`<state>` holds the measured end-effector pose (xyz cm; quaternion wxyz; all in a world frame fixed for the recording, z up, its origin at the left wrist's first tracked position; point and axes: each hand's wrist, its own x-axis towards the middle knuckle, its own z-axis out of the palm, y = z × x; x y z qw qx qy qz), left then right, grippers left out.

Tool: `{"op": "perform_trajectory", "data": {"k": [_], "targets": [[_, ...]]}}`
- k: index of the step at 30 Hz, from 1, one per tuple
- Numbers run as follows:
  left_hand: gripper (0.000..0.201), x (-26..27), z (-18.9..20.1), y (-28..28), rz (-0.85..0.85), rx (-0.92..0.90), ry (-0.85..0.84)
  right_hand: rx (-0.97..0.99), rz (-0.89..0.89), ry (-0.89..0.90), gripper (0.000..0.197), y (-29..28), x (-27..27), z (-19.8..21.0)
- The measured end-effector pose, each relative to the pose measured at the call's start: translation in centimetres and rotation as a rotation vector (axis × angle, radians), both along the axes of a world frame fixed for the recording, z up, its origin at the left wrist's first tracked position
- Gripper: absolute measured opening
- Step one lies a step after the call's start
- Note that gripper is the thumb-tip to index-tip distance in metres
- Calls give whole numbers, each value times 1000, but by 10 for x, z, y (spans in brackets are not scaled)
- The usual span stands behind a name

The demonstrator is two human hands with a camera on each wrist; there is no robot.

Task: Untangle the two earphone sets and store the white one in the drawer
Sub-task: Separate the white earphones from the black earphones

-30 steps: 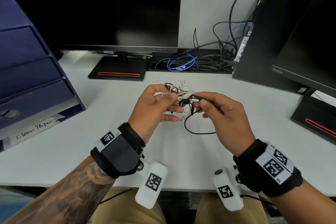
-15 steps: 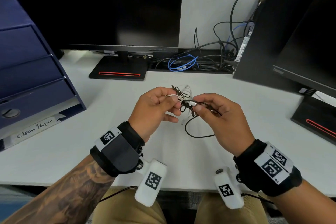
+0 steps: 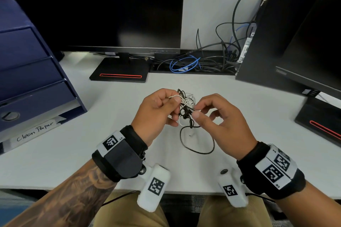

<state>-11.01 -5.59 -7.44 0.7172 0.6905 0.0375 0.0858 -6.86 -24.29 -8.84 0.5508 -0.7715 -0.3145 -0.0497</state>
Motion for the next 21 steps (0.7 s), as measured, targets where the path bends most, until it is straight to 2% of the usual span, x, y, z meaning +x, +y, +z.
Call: {"op": "perform_trajectory", "data": {"k": [2, 3, 6, 10, 14, 16, 21], "targets": [[10, -1, 0, -1, -9, -15, -10, 14, -8, 21, 25, 0, -1, 0], [10, -1, 0, -2, -16, -30, -15, 14, -18, 35, 25, 0, 0, 0], [11, -1, -1, -4, -43, -73, -28, 8, -5, 65, 5, 1, 1, -3], [12, -2, -5, -6, -77, -107, -22, 12, 2, 124, 15, 3, 0, -9], [12, -2, -7, -7, -110, -121, -19, 67, 16, 178, 4, 4, 0, -5], [11, -3, -7, -6, -118, -137, -22, 66, 14, 174, 13, 3, 1, -3], [9, -4, -4, -9, -92, -86, -22, 0, -12, 94, 11, 1, 1, -2]]}}
